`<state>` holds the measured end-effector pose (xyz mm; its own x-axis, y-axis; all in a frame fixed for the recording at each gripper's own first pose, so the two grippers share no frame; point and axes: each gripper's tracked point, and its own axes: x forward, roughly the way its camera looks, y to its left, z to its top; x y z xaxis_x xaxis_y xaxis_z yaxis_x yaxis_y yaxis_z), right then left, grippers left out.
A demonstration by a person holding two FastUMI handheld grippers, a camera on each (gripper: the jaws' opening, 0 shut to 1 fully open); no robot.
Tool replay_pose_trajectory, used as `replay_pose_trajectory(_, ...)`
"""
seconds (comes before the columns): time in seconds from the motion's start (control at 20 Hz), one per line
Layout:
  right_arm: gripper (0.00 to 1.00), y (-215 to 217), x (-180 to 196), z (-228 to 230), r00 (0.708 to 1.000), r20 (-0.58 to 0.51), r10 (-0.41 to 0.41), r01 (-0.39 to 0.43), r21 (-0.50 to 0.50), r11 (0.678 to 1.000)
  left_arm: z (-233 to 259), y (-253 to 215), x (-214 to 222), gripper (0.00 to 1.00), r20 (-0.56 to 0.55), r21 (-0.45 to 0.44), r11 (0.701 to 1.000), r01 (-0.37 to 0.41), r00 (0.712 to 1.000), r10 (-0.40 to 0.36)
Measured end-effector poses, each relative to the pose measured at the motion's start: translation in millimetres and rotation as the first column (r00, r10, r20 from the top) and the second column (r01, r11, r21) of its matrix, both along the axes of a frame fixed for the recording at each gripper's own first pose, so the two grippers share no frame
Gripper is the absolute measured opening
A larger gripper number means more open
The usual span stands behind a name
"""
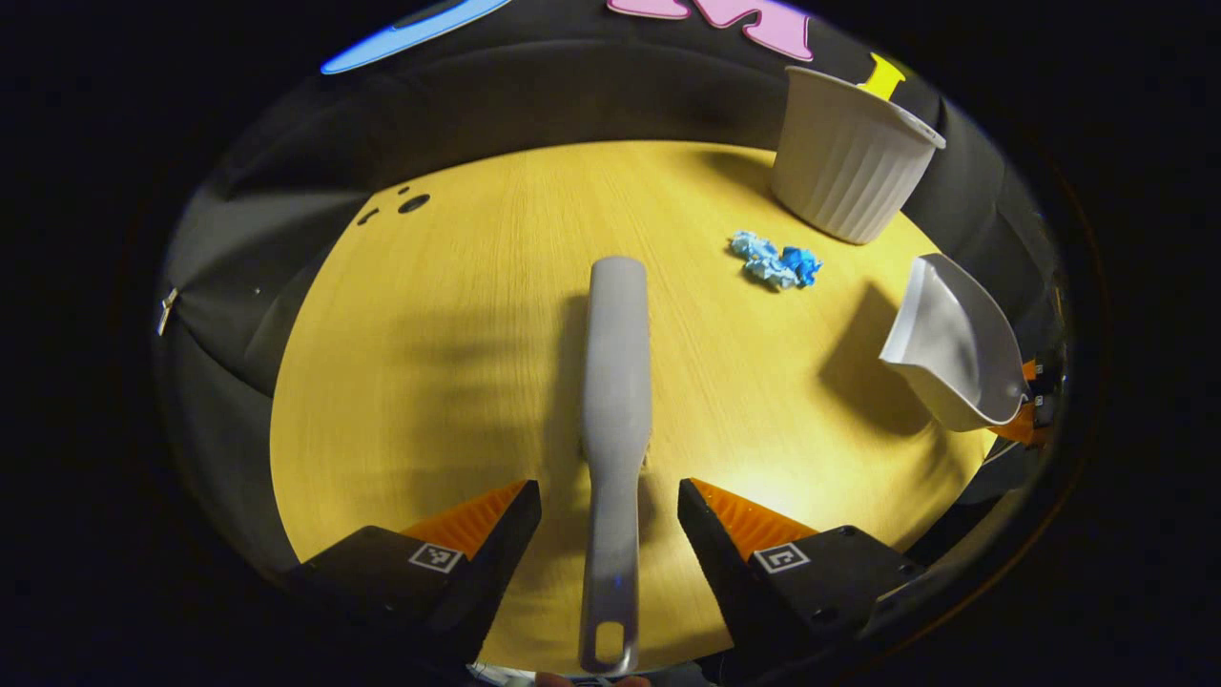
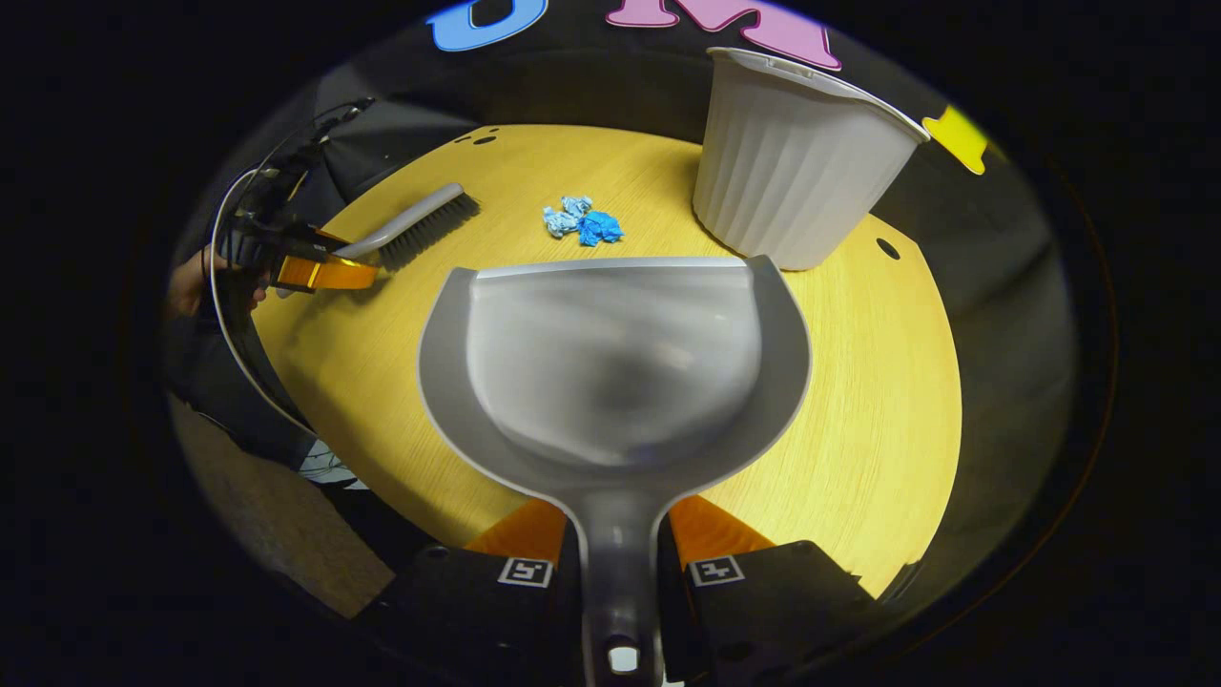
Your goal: Pick up the small broom and dustpan from the desktop, sweep the trash into the dustpan with the broom, and then empty the trash into the garbage bin.
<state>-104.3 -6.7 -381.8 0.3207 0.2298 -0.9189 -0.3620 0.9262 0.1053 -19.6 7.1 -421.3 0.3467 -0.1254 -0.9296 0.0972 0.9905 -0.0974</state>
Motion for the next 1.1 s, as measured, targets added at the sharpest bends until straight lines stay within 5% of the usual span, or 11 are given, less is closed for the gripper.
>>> replay_pose_trajectory(0.5, 0.37, -7.7, -2.8, -3.9, 0.999, -0.021, -0.041, 0.04, -0.002, 0.999, -19.8, 0.6, 5.6, 0.82, -0.088, 0.022, 0.999, 0.047, 0.995, -0.045)
replay_pose_trajectory(0.9, 0.37, -0.2, 0.0, -2.2, 0.999, -0.024, -0.04, 0.041, 0.027, 0.999, -18.3, -10.3, 9.6, 0.34, -0.073, 0.008, 0.993, 0.122, 0.99, -0.121)
replay_pose_trajectory(1.1, 0.37, 2.2, 2.9, 2.0, 0.999, -0.033, 0.019, -0.018, 0.033, 0.999, -19.0, -7.5, 19.3, 0.28, -0.055, 0.023, 0.991, 0.135, 0.989, -0.134)
